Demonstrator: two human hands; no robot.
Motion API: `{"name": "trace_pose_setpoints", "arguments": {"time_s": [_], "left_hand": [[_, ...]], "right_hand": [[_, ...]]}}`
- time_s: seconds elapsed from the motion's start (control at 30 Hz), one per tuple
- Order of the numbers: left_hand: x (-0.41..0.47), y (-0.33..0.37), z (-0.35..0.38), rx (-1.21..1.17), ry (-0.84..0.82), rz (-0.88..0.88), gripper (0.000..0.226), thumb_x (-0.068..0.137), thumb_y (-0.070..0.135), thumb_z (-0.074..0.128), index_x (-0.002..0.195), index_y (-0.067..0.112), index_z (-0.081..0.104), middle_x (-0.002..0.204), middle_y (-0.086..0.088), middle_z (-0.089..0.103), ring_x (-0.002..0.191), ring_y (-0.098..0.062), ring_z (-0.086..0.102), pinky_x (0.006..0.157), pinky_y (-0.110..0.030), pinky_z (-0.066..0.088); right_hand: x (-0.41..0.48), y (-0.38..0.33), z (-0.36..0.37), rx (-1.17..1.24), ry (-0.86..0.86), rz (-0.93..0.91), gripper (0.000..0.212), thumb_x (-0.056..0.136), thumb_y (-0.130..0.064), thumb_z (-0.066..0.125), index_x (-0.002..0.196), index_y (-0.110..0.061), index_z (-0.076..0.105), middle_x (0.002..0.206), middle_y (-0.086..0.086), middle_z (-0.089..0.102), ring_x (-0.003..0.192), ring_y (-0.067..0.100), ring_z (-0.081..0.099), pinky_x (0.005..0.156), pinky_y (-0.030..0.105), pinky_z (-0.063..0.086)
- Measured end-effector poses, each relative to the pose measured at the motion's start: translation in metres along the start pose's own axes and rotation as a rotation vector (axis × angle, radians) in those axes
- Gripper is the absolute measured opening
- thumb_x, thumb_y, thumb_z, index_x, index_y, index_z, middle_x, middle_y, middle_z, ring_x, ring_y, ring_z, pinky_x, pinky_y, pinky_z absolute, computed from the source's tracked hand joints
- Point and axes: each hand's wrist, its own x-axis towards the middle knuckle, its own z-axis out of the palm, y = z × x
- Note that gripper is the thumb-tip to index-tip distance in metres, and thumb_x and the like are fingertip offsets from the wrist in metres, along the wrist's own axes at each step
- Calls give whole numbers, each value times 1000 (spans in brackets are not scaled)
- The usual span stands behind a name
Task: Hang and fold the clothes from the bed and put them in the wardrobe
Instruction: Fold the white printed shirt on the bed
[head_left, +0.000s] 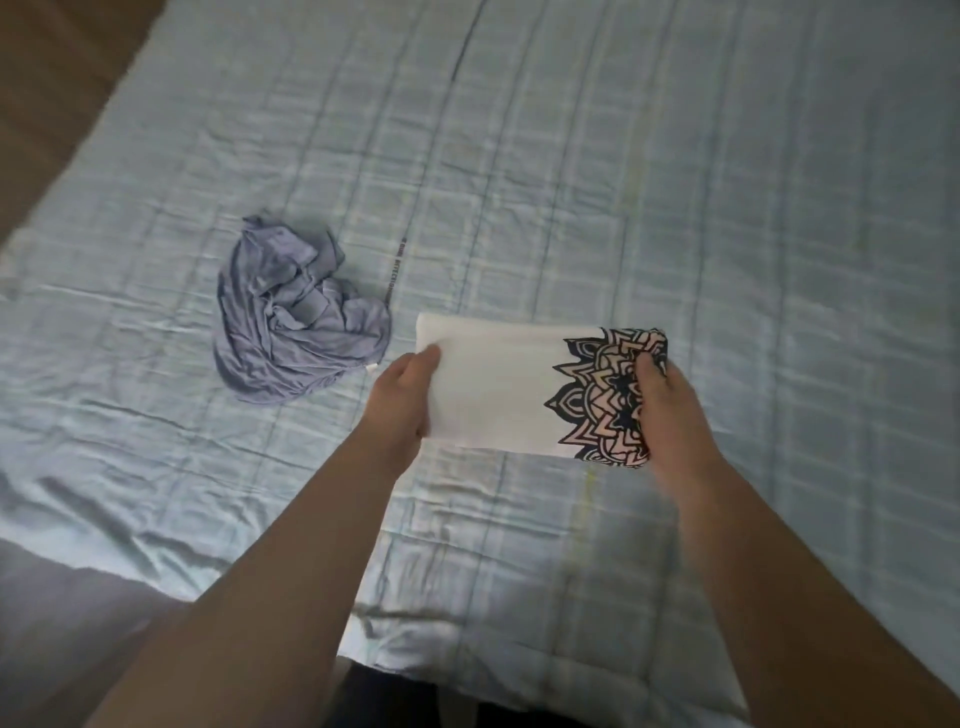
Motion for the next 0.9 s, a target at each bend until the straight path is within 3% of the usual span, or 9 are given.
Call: {"name": "trace_pose_setpoints", "arguments": {"time_s": [0.13,0.27,0.37,0.4,0.5,0.63,0.73,0.83,0.9], "left_hand": [[-64,53,-24,-53,-173,39,31,97,38,57,112,15,71,113,-9,73,107,-29,69,94,-52,52],[-122,101,-80,-105,-269,13,31,97,37,52,112,15,69,105,-9,76,88,-24,74,75,-38,57],[-159,126,-150,-129,-262,59,46,84,41,63,120,13,67,110,-14,74,88,-29,71,79,-41,52],[-172,133,-179,-147,-244,87,52,81,42,64,123,11,65,110,-15,73,87,-29,71,75,-39,53],[-213,144,-282,-198,-190,207,44,93,38,54,124,9,64,104,-14,74,81,-26,72,61,-32,56],[-276,145,-437,-298,-66,371,45,92,40,55,125,10,63,115,-14,72,96,-27,71,73,-36,58],[-327,140,-549,-392,55,453,50,87,38,59,126,7,61,118,-17,71,104,-31,69,83,-42,59],[-373,127,-644,-476,195,512,58,79,36,62,127,5,60,120,-20,69,114,-37,64,99,-51,50],[-397,116,-697,-517,293,548,52,83,34,62,127,5,61,118,-19,70,112,-36,65,97,-51,51]], "right_hand": [[-66,-53,-12,101,13,-112,20,100,-46,49,97,-35,66,92,-9,76,86,17,74,84,46,59],[-137,-107,11,169,-74,-218,23,100,-43,49,108,-30,67,104,-2,76,98,22,72,93,52,54],[-192,-142,60,155,-147,-307,24,99,-46,50,106,-33,68,107,-1,75,100,24,72,93,57,53],[-211,-151,82,151,-180,-344,24,98,-46,50,106,-32,68,107,-1,75,100,24,72,93,57,53],[-275,-169,167,128,-280,-432,26,98,-45,51,112,-30,67,108,-2,75,100,22,72,92,56,54],[-371,-176,295,83,-406,-529,18,97,-46,53,96,-39,69,100,-9,76,97,17,72,93,52,55],[-447,-175,390,33,-551,-598,18,97,-47,52,99,-37,68,101,-7,75,96,17,72,91,51,56],[-518,-174,474,-8,-681,-687,18,96,-46,53,95,-44,71,101,-9,76,98,18,72,93,51,55],[-558,-172,522,-40,-765,-748,18,93,-51,53,96,-47,71,103,-9,75,100,18,71,95,51,54]]}}
